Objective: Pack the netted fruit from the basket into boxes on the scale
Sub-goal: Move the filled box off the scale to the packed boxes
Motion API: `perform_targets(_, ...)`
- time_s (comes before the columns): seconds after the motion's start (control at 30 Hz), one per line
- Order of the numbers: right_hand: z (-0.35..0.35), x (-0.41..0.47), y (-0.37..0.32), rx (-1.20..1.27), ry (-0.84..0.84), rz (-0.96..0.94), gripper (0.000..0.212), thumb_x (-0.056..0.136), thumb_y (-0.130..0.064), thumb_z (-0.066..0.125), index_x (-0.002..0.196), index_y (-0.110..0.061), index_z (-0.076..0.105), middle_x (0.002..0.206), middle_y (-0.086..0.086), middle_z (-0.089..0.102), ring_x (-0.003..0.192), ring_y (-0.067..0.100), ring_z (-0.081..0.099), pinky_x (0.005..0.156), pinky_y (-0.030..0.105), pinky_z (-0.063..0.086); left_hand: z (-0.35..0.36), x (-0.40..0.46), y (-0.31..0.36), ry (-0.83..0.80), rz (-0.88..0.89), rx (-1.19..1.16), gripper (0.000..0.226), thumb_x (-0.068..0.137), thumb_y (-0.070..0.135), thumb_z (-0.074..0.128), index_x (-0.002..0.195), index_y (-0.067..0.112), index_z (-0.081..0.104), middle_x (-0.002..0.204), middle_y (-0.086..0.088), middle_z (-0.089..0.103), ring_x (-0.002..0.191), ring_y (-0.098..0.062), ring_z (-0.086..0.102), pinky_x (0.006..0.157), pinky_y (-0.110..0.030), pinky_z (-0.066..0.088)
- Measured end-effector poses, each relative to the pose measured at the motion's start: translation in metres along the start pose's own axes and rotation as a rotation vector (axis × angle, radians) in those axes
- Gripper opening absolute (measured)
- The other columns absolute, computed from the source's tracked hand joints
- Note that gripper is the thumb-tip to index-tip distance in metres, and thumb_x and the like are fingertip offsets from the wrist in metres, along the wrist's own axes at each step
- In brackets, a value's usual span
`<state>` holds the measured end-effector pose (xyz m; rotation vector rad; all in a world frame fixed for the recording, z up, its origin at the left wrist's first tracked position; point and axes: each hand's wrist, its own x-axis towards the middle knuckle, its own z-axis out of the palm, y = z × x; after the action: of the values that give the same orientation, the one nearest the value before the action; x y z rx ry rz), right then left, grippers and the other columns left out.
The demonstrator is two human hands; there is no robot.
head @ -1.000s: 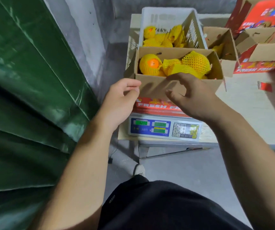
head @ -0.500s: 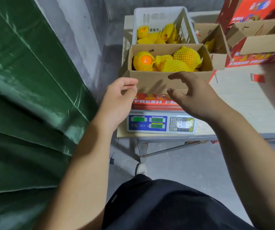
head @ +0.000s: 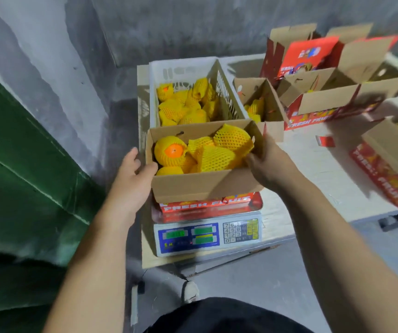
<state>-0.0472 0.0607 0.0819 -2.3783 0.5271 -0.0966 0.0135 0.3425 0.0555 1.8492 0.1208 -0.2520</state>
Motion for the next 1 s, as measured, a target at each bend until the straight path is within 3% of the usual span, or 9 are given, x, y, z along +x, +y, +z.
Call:
perform_targets(0.1, -0.001, 0.024, 0.005, -0.098, 0.05, 0.082, 0.034, 0.103, -0.014, 0.044, 0.133, -0.014, 0.059, 0.124, 0.021, 0.068, 0.106, 0.043, 0.063, 0.089, 0.043, 0.053, 0.012, 0.026, 0.004, -0.067, -0.001, 0.032, 0.048, 0.111, 0.033, 0.049, 0.156, 0.043, 0.039, 0.124, 0.027, 0.063, 0.114, -0.004, 0.061, 0.081, -0.028, 0.05)
perform_targets(0.2, -0.003, 0.036, 0.011, -0.157, 0.052, 0.138, 0.031, 0.105, -0.014, 0.044, 0.126, -0.016, 0.065, 0.119, 0.018, 0.07, 0.1, 0.04, 0.064, 0.083, 0.036, 0.048, 0.019, 0.042, 0.002, -0.106, 0.066, 0.18, 0.051, 0.11, 0.022, 0.05, 0.152, 0.048, 0.04, 0.135, 0.012, 0.063, 0.125, -0.016, 0.06, 0.1, -0.047, 0.053)
perform_targets(0.3, -0.003, 0.046, 0.02, -0.184, -0.054, 0.254, 0.03, 0.105, -0.02, 0.046, 0.126, -0.008, 0.064, 0.122, 0.02, 0.067, 0.107, 0.04, 0.064, 0.088, 0.038, 0.051, 0.012, 0.052, 0.002, -0.238, 0.047, 0.284, 0.058, 0.106, 0.019, 0.058, 0.142, 0.061, 0.04, 0.123, 0.014, 0.069, 0.118, -0.019, 0.065, 0.095, -0.054, 0.057)
perform_targets(0.43, -0.005, 0.05, 0.027, -0.105, -0.063, 0.217, 0.027, 0.107, -0.023, 0.044, 0.116, -0.008, 0.066, 0.11, 0.016, 0.069, 0.099, 0.036, 0.065, 0.09, 0.043, 0.057, 0.004, 0.058, 0.009, -0.292, -0.014, 0.286, 0.04, 0.109, 0.025, 0.055, 0.125, 0.062, 0.053, 0.097, 0.016, 0.077, 0.095, -0.022, 0.076, 0.074, -0.051, 0.066)
perform_targets(0.57, -0.022, 0.05, 0.035, 0.036, -0.057, 0.175, 0.031, 0.104, -0.019, 0.047, 0.075, -0.025, 0.055, 0.073, -0.001, 0.054, 0.077, 0.024, 0.057, 0.062, 0.028, 0.042, 0.007, 0.048, 0.021, -0.356, 0.036, 0.278, 0.061, 0.109, 0.014, 0.053, 0.107, 0.075, 0.058, 0.099, 0.012, 0.078, 0.084, -0.017, 0.077, 0.059, -0.038, 0.066)
perform_targets(0.63, -0.04, 0.048, 0.04, 0.078, -0.034, 0.161, 0.033, 0.104, -0.021, 0.048, 0.072, -0.029, 0.05, 0.068, -0.007, 0.049, 0.069, 0.018, 0.052, 0.059, 0.025, 0.036, 0.009, 0.045, 0.028, -0.376, 0.06, 0.301, 0.068, 0.107, 0.01, 0.055, 0.113, 0.078, 0.054, 0.1, 0.015, 0.078, 0.085, -0.007, 0.076, 0.058, -0.031, 0.063)
perform_targets(0.77, -0.091, 0.038, 0.059, 0.101, 0.027, 0.152, 0.034, 0.101, -0.026, 0.052, 0.067, -0.023, 0.055, 0.058, -0.011, 0.049, 0.058, 0.012, 0.049, 0.054, 0.024, 0.035, 0.026, 0.038, 0.043, -0.389, 0.093, 0.388, 0.064, 0.081, 0.038, 0.062, 0.137, 0.065, 0.048, 0.098, 0.011, 0.079, 0.082, -0.014, 0.078, 0.07, -0.052, 0.065)
perform_targets(0.93, -0.155, 0.022, 0.117, 0.083, 0.09, 0.175, 0.028, 0.1, -0.02, 0.053, 0.081, -0.005, 0.069, 0.074, 0.016, 0.063, 0.072, 0.037, 0.062, 0.061, 0.046, 0.051, 0.092, 0.034, 0.049, -0.441, 0.125, 0.35, 0.086, 0.073, 0.045, 0.062, 0.15, 0.069, 0.031, 0.121, 0.018, 0.075, 0.1, -0.024, 0.078, 0.073, -0.052, 0.064)
perform_targets(1.0, -0.178, 0.023, 0.153, 0.142, 0.093, 0.207, 0.03, 0.1, -0.02, 0.053, 0.079, -0.005, 0.07, 0.071, 0.011, 0.061, 0.068, 0.032, 0.058, 0.06, 0.043, 0.05, 0.133, 0.022, 0.059, -0.457, 0.155, 0.346, 0.087, 0.074, 0.043, 0.062, 0.15, 0.071, 0.029, 0.114, 0.012, 0.077, 0.097, -0.025, 0.078, 0.072, -0.054, 0.064)
